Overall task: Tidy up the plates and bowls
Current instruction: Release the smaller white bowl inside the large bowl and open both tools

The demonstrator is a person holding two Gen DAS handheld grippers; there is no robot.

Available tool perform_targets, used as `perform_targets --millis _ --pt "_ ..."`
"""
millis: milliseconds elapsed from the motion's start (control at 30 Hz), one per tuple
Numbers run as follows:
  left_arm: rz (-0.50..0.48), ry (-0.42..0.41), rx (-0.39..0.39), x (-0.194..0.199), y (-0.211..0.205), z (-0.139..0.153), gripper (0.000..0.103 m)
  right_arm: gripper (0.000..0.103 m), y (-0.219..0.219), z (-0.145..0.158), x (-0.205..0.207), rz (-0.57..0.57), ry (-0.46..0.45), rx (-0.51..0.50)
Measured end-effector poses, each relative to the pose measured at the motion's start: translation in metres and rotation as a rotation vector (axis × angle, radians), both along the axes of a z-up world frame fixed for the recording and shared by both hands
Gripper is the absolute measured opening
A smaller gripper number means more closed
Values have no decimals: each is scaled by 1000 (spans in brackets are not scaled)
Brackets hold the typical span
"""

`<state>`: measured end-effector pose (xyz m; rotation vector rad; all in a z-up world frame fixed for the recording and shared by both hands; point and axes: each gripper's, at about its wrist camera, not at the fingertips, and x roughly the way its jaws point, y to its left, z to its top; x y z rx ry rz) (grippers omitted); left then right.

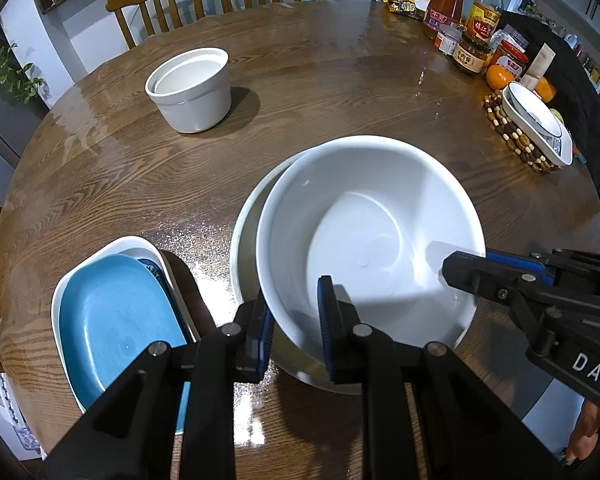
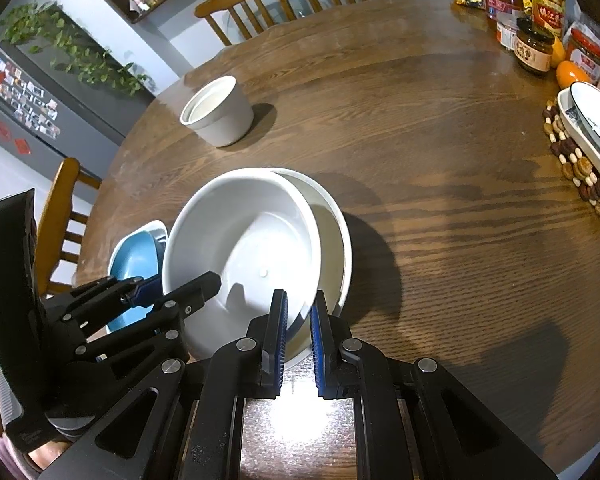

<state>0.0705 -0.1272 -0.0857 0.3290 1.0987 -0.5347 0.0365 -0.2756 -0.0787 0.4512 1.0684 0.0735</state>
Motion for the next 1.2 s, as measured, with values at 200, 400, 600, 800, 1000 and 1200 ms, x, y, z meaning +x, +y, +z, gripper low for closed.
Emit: perform_targets --millis 200,400,600,800,1000,1200 --pt "-3 -1 6 0 -1 -1 18 12 1 1 0 1 0 -10" --pt "-4 -1 9 0 -3 -1 19 12 2 2 -1 -1 1 -17" --pt "-5 -1 7 -1 -3 0 21 12 -1 3 -1 -8 5 -11" --pt "7 -3 -18 -1 0 5 32 12 -2 5 -1 -11 10 -16" --pt "13 -38 -36 -4 5 17 50 12 -8 15 -7 -45 -20 -48" --pt "70 -70 -68 5 24 35 62 12 -20 27 -14 -84 -51 -52"
